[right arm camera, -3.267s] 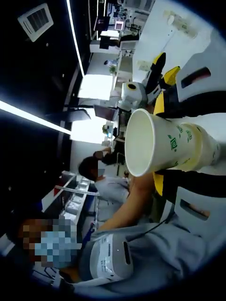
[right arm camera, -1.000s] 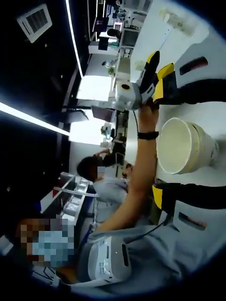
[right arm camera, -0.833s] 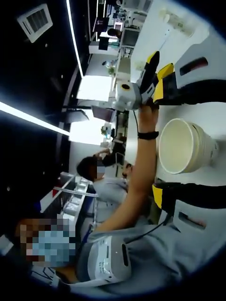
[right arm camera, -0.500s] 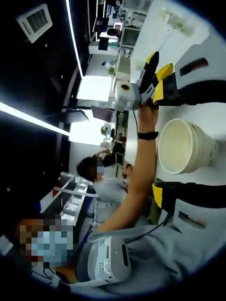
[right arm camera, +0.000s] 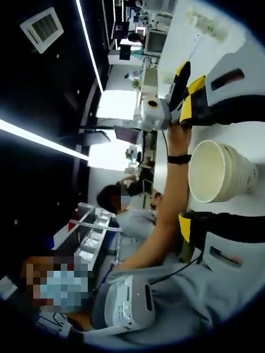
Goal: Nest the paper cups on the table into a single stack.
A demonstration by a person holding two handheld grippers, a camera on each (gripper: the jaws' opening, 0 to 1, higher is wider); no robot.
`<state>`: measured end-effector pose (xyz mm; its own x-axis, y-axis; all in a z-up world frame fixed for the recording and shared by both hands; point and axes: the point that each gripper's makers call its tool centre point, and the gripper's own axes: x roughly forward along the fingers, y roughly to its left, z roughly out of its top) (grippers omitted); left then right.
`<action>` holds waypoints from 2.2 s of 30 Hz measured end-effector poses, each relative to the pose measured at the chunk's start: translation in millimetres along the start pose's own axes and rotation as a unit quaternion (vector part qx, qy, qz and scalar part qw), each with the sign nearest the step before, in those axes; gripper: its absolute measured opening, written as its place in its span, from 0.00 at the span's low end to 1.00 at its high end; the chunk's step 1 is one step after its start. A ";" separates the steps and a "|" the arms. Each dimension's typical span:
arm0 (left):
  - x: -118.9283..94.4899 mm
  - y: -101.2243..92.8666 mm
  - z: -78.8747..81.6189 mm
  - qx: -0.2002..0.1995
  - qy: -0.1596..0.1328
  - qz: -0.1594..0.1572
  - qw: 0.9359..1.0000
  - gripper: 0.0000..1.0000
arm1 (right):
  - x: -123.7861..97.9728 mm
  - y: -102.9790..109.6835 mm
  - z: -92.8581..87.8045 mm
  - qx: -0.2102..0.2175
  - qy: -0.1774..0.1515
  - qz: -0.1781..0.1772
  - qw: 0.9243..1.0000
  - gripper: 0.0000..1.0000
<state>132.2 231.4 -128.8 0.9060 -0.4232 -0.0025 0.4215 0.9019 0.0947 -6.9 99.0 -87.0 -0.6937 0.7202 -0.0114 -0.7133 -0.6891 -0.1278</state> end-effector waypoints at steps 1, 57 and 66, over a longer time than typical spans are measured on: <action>0.1 0.3 0.0 0.001 0.000 0.000 1.000 0.48 | -0.1 -0.2 1.5 -0.002 -0.004 0.001 1.000 0.66; -57.4 -37.8 64.5 -0.014 0.018 -0.044 0.999 0.58 | -51.0 -36.0 25.0 -0.006 -0.073 -0.054 0.996 0.63; -90.5 -103.8 70.7 -0.024 0.035 -0.068 0.997 0.66 | -55.0 -30.3 21.2 -0.003 -0.051 -0.032 0.998 0.68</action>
<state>3.8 169.9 -68.0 0.8406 -0.5355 -0.0814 0.5396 0.8409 0.0402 50.8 78.5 -61.5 -0.6529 0.7511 0.0973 -0.7565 -0.6407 -0.1311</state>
